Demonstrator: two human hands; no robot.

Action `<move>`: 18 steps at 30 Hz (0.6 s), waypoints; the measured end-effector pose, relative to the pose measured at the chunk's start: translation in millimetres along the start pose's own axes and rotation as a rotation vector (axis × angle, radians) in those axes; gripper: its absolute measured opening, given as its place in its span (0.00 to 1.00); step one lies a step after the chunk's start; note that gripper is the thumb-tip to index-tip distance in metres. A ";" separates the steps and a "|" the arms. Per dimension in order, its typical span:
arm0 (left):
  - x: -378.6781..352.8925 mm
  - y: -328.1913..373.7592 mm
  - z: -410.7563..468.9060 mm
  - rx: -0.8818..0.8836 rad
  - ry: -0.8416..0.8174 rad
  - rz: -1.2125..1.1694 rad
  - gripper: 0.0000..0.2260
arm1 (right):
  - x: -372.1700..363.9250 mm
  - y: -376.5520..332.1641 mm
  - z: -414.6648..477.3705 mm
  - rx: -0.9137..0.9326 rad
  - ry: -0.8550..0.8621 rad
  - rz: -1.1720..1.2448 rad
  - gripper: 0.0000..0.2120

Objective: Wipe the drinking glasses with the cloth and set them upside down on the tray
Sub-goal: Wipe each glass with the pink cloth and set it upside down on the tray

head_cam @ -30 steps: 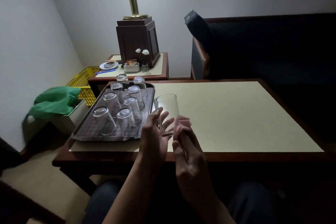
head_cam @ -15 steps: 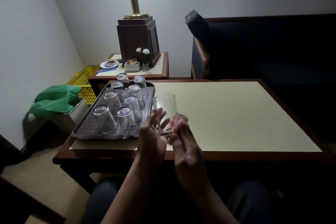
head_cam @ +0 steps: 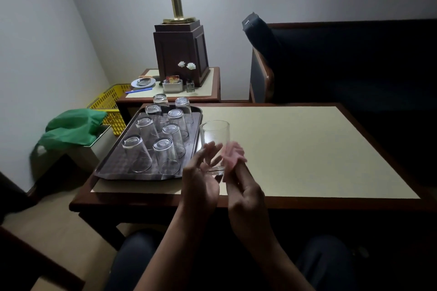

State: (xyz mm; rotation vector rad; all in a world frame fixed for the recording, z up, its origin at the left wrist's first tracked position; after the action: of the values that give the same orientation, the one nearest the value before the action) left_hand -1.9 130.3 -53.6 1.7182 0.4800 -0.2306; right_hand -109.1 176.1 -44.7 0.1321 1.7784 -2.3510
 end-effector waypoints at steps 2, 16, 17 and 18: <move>-1.5 -2.7 -0.6 0.034 -0.013 0.095 0.22 | 3.2 11.0 -8.9 0.017 0.057 -0.052 0.17; 39.0 19.2 -0.2 -0.094 -0.241 0.440 0.28 | 55.4 -64.7 74.5 -0.061 -0.058 -0.079 0.09; 39.4 24.2 0.0 -0.110 -0.247 0.449 0.28 | 51.0 -65.3 74.9 -0.125 -0.186 -0.127 0.08; 39.9 28.9 -0.5 -0.110 -0.248 0.438 0.28 | 47.2 -68.0 73.9 -0.181 -0.331 -0.197 0.11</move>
State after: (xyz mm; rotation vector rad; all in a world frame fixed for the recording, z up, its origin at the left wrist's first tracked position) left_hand 46.3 134.3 -44.2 1.6151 -0.0686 -0.0958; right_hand -166.0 118.3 31.1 -0.4504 1.8909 -2.1594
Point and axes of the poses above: each hand's wrist, its own z-axis towards the middle knuckle, its own x-axis out of the back of the hand, y = z × x, the point moved 4 cm from there along z, towards the middle knuckle, and after that the axes turned 15 degrees about z, right-handed, at the moved point
